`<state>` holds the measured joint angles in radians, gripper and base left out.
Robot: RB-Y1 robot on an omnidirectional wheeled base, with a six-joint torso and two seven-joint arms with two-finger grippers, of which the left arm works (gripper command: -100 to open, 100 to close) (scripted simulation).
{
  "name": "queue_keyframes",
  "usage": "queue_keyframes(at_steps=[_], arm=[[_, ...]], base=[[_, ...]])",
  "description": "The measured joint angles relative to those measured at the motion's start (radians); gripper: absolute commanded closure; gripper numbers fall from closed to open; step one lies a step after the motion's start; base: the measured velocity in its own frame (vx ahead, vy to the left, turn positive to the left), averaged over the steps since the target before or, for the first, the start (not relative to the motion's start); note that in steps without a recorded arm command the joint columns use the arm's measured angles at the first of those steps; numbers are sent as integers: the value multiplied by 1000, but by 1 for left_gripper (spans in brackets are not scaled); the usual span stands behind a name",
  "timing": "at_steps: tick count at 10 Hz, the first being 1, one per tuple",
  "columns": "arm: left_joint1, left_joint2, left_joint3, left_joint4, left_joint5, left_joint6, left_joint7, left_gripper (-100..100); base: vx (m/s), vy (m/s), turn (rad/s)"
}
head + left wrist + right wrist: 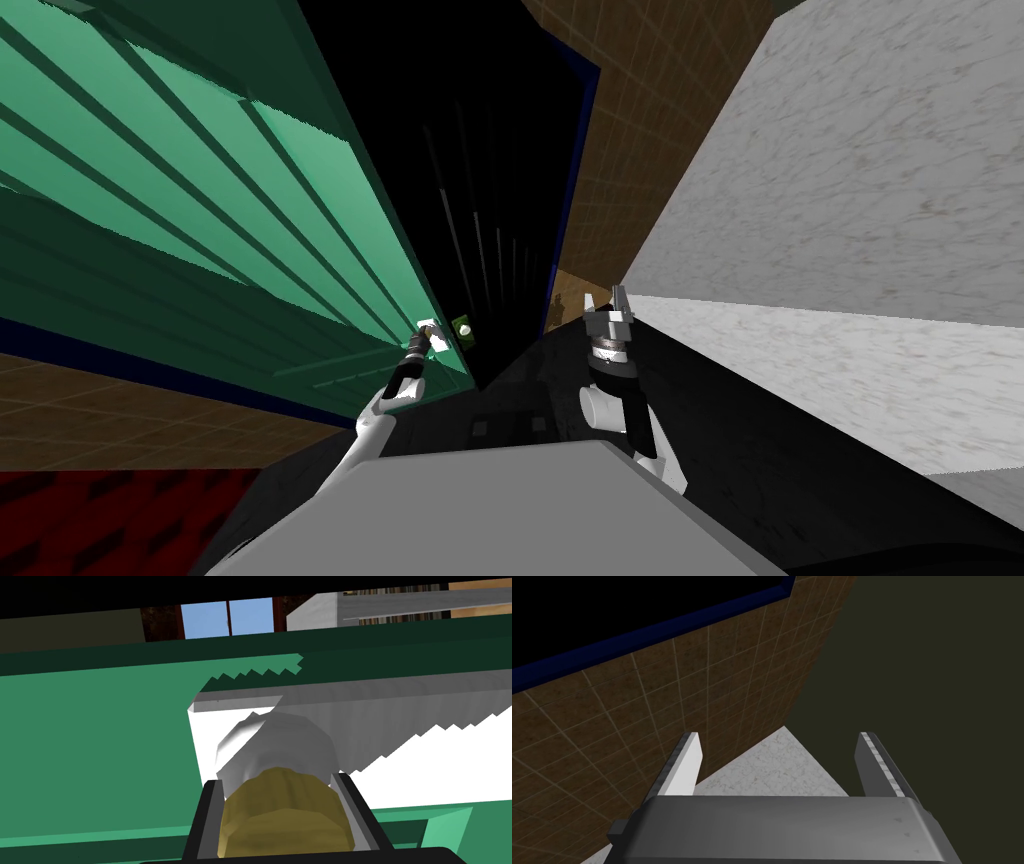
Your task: Pull the door open
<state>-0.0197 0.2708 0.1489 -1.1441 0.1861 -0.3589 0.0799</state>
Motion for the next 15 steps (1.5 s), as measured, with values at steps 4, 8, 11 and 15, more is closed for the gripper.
queue_keyframes(at_steps=[4,8,11,15], arm=[[0,5,-1,2,0,-3,1,100],[32,23,-13,-24,2,15,16,100],[36,49,-51,-24,3,2,43,100],[33,68,-107,-36,2,0,77,100]], base=[[-87,12,7],[-204,46,-51],[-249,83,-166],[-160,97,-141]])
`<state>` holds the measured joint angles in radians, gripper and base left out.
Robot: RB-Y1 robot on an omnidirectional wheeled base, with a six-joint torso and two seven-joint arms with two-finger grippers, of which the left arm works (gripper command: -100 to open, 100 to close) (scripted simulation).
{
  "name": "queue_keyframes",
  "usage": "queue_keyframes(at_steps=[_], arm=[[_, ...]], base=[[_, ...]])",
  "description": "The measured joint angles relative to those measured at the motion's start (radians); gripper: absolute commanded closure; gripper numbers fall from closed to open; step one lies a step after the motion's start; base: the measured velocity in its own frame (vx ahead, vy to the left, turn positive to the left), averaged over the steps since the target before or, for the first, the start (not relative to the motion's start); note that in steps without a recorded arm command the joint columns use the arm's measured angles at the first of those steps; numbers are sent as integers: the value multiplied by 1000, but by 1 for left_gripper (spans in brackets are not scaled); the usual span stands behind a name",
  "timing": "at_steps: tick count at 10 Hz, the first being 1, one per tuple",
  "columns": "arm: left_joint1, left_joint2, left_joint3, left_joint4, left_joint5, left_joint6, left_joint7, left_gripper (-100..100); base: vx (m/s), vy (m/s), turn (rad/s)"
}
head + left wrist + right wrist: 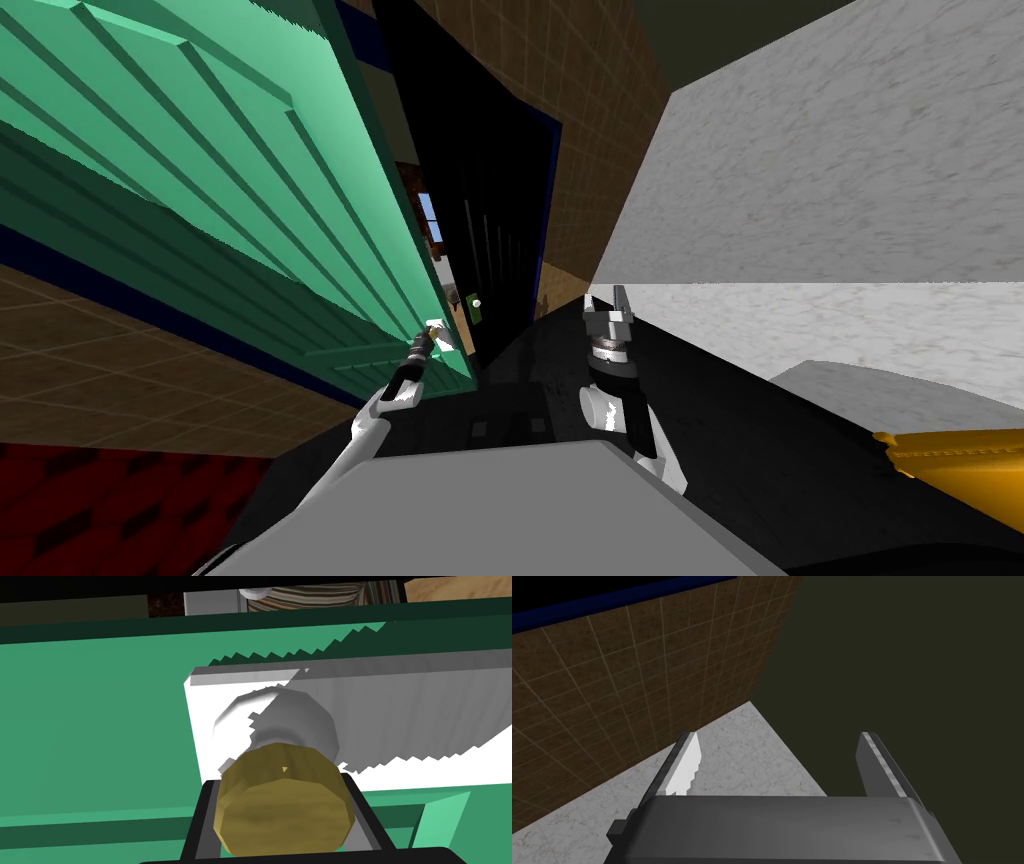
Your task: Pull the door open
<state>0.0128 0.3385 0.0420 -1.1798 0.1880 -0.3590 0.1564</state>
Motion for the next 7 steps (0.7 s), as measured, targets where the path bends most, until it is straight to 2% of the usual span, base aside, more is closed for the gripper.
queue_keyframes(at_steps=[3,5,7], arm=[[15,35,-28,-23,4,-15,28,100],[32,47,-54,-36,4,-23,42,100],[52,76,-84,-60,6,-33,67,100]], base=[[-225,90,-134],[-240,138,-140],[-290,99,-184]])
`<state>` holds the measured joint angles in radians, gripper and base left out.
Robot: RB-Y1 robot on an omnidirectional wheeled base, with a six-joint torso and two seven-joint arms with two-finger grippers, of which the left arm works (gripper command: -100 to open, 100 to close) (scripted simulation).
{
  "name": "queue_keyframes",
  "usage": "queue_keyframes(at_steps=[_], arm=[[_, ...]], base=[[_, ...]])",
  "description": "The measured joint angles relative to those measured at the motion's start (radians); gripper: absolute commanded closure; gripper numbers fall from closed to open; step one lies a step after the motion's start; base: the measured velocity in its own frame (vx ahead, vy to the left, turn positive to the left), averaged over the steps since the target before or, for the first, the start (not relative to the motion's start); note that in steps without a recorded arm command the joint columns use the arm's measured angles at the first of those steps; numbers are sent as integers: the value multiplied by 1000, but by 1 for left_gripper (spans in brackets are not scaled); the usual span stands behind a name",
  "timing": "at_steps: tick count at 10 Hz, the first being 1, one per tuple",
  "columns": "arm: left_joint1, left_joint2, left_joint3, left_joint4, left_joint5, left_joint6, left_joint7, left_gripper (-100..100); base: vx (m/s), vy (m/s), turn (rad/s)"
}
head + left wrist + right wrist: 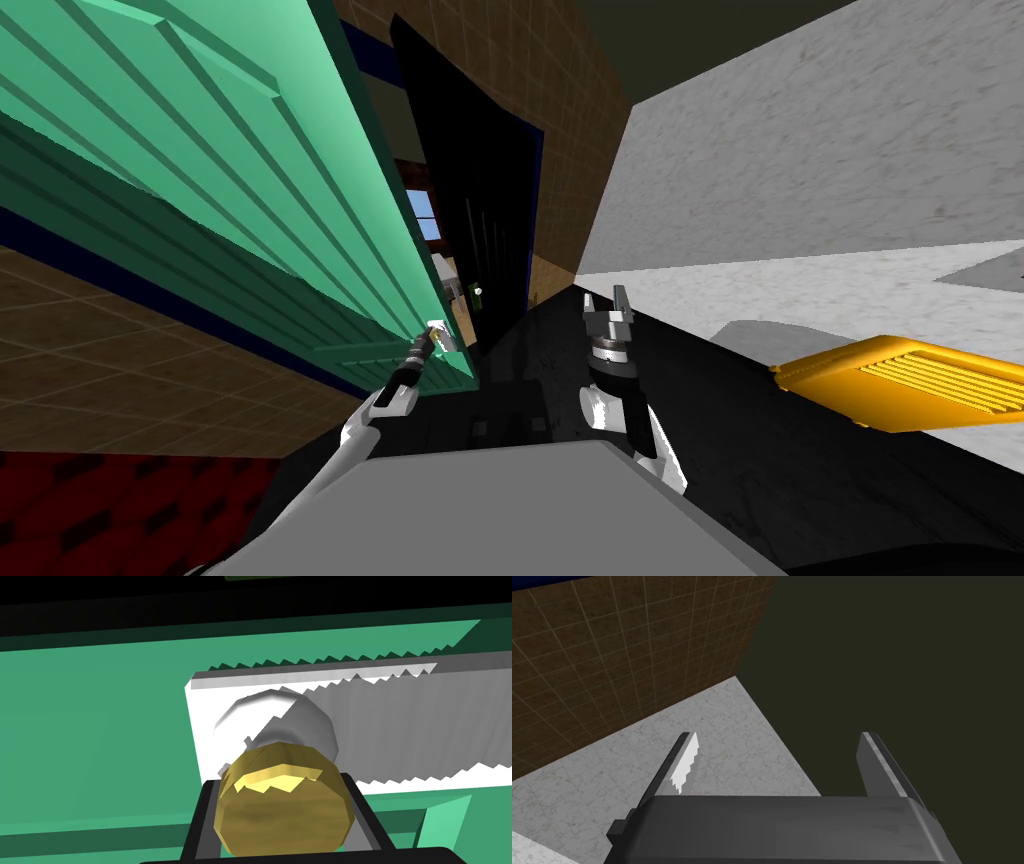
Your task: Pull the door open
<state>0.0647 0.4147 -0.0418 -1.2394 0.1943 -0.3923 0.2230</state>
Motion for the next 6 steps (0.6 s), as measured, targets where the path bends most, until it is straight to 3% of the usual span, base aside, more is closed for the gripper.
queue_keyframes(at_steps=[1,2,6], arm=[[5,13,-13,-5,1,-6,11,100],[9,12,-18,-3,0,-5,14,100],[40,60,-48,-25,7,-39,47,100]], base=[[-133,48,-24],[-146,37,-110],[-199,82,-117]])
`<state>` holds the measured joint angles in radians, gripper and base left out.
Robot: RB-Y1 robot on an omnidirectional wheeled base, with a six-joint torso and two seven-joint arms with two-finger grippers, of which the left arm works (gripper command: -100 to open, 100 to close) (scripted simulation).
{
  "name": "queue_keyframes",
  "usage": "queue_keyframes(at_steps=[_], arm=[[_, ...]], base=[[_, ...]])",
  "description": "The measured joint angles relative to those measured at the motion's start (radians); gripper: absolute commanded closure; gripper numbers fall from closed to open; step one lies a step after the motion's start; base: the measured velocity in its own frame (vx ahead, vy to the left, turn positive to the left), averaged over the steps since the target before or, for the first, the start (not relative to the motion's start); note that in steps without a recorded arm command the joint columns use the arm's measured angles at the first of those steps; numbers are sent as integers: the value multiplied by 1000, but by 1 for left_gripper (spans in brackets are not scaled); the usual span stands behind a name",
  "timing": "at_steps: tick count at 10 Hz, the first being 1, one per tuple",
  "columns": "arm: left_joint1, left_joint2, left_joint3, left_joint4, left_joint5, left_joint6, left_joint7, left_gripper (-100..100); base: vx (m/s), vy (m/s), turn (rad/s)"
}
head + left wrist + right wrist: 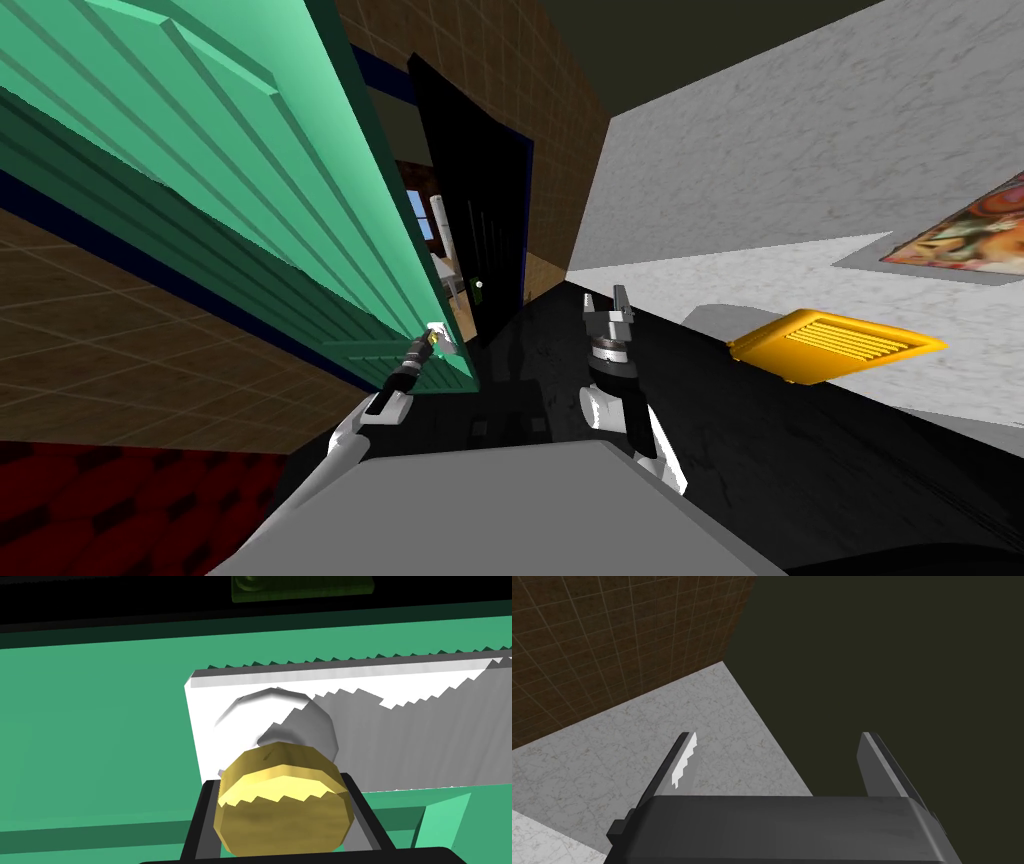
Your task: Pull the door open
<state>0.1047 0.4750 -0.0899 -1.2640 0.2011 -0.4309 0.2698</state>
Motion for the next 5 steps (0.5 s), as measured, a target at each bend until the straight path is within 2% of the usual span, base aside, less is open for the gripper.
queue_keyframes(at_steps=[2,4,5], arm=[[26,25,-20,-27,2,-12,16,100],[43,51,-46,-35,4,-34,36,100],[52,63,-56,-41,5,-43,45,100]], base=[[-202,117,-133],[-200,109,-115],[-92,45,-20]])
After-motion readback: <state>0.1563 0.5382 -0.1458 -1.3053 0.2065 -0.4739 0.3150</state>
